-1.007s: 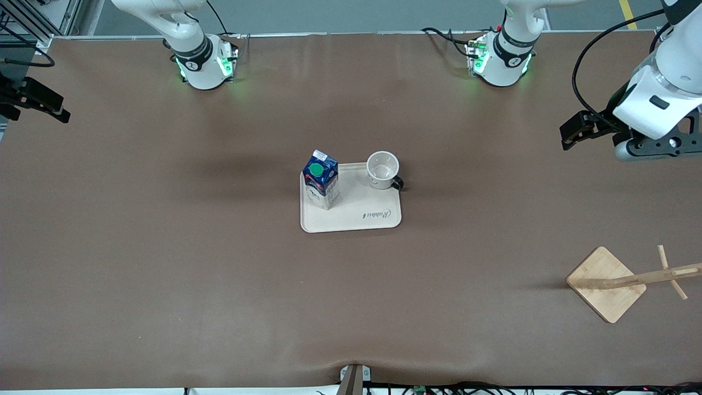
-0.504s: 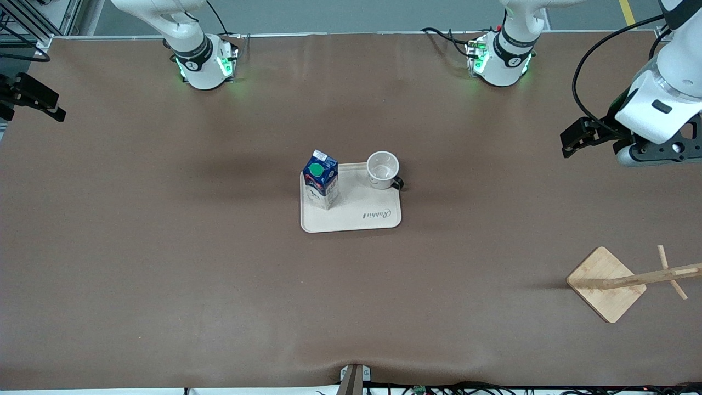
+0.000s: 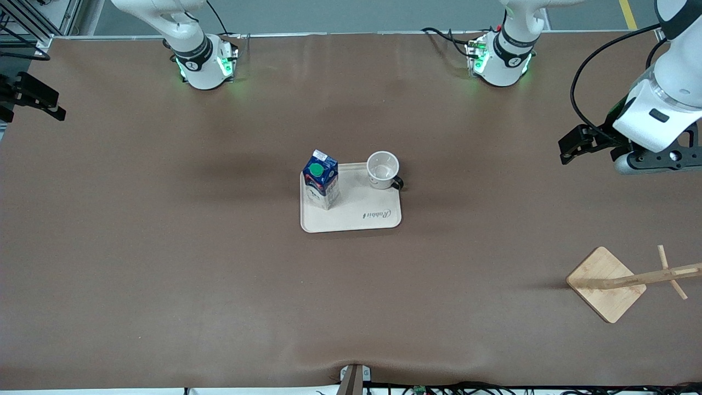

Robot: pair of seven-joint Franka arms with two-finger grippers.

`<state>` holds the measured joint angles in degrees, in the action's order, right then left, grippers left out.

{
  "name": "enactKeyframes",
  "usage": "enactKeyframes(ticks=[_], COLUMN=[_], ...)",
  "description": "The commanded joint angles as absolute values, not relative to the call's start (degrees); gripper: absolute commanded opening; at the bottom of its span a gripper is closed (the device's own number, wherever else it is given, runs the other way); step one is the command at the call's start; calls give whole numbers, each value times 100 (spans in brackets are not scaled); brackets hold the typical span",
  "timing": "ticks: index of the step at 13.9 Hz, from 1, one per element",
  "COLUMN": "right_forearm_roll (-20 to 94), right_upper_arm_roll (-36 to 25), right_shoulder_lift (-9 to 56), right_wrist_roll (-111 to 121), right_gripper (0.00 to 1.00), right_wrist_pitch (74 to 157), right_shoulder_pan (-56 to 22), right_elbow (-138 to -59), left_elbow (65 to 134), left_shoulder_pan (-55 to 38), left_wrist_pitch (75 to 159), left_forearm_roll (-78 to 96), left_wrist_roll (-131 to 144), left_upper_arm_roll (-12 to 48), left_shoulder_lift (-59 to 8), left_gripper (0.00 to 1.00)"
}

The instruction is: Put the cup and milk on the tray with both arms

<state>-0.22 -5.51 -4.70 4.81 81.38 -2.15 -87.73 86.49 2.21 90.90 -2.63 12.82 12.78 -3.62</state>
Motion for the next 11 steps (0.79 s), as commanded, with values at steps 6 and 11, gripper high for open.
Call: enactKeyframes(ticks=[6, 11], right_forearm_roll=[88, 88], right_upper_arm_roll=[-571, -571], right_shoulder_lift=[-413, -404], right_wrist_roll=[571, 571], right_gripper=[100, 100], right_wrist_pitch=[8051, 8060], right_shoulder_pan=[-167, -158], right_elbow=[-8666, -8666], left_elbow=[9686, 9422], left_shoulder_pan=[571, 589], left_wrist_pitch=[9721, 9440], left_forearm_roll=[-229, -211], left_wrist_roll=[1178, 1195], left_upper_arm_roll=[1292, 1248], left_shoulder_lift=[484, 378], left_gripper=[100, 100])
